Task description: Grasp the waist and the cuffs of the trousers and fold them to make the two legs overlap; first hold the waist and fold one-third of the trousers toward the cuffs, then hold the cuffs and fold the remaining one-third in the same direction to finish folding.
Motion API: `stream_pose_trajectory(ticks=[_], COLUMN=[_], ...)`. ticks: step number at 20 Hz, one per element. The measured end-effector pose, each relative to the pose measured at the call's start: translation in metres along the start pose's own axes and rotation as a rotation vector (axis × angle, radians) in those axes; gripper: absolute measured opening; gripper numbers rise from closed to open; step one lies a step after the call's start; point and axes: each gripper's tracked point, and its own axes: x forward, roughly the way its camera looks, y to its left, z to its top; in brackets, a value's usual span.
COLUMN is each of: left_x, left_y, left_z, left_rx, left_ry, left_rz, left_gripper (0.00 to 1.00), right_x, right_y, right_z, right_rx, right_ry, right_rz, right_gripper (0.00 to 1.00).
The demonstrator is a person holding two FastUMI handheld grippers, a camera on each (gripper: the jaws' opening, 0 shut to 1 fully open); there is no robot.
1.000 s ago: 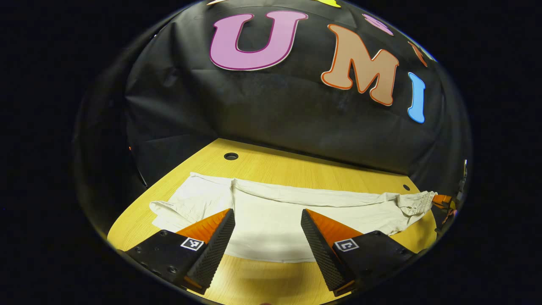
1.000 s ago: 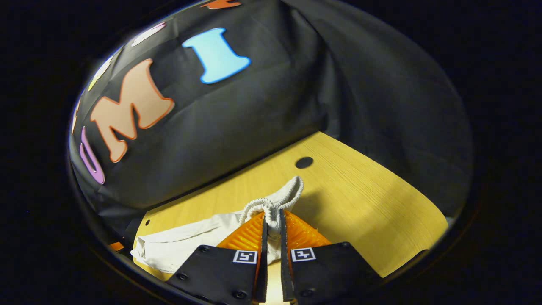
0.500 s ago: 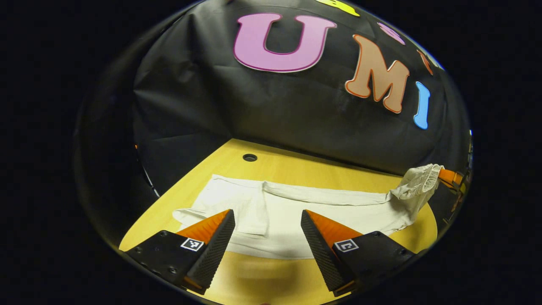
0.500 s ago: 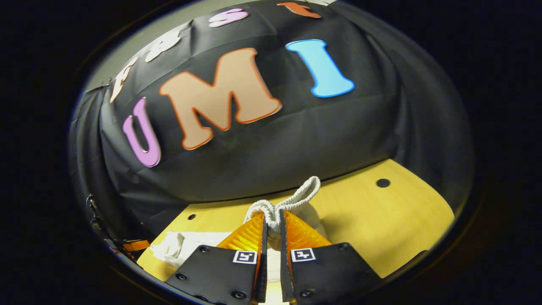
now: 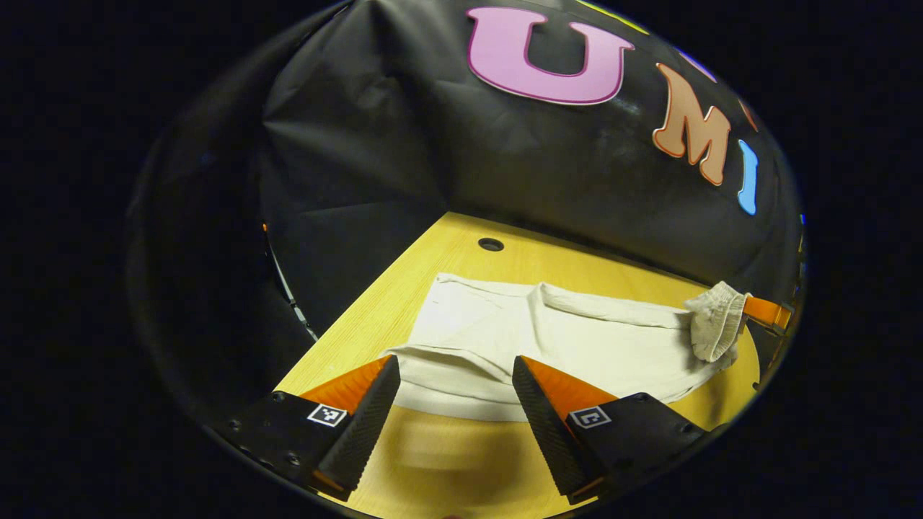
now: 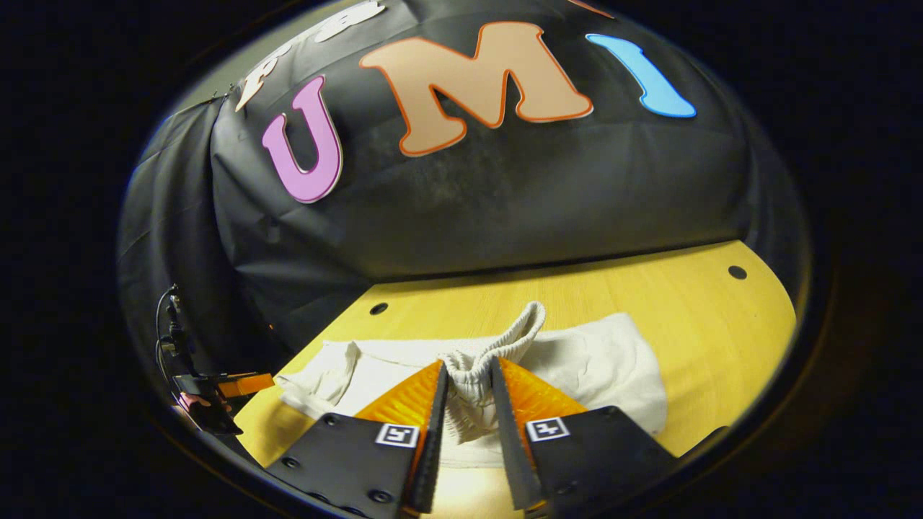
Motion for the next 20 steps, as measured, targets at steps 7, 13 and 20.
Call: stream_pose_trajectory(ticks=[7,13,20], left_x=[0.025,0.036,0.044], left_y=[0.025,0.022,0.018], left_z=[-0.028,-0.043,-0.043], left_rx=[0.003,0.02,0.062], left_ry=[0.069,0.118,0.092], left_rz=[0.025,0.042,0.081], left_gripper=[0.96,0.95,0.9], right_x=[0.006,-0.002,-0.013], right_y=[-0.029,-0.038,-0.042], right_z=[-0.012,-0.009,-0.007], right_rx=[-0.012,-0.02,-0.008], right_ry=[0.036,0.028,0.022], right_rz=[-0.134,-0.179,-0.195], right_gripper=[0.97,0.97,0.92])
